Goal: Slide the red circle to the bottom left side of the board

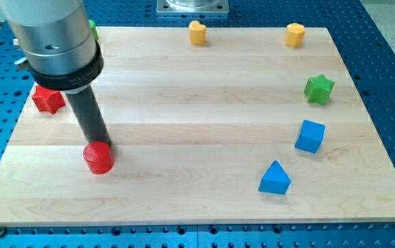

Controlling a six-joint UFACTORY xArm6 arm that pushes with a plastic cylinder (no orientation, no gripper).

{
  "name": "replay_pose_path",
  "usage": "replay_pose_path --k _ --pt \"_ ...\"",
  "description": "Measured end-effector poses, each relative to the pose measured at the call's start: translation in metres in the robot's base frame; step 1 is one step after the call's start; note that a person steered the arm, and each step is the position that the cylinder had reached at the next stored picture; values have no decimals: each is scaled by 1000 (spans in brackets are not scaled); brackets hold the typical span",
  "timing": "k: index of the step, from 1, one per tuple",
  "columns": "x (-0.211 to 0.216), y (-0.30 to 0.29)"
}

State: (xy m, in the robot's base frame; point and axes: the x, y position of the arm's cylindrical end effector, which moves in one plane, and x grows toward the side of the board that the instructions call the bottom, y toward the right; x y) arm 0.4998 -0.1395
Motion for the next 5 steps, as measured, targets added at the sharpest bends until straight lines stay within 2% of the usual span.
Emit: replay_pose_path --k 1,2,4,5 --pt "1 39" --pt "28 4" --pt "47 -55" --pt "34 -34"
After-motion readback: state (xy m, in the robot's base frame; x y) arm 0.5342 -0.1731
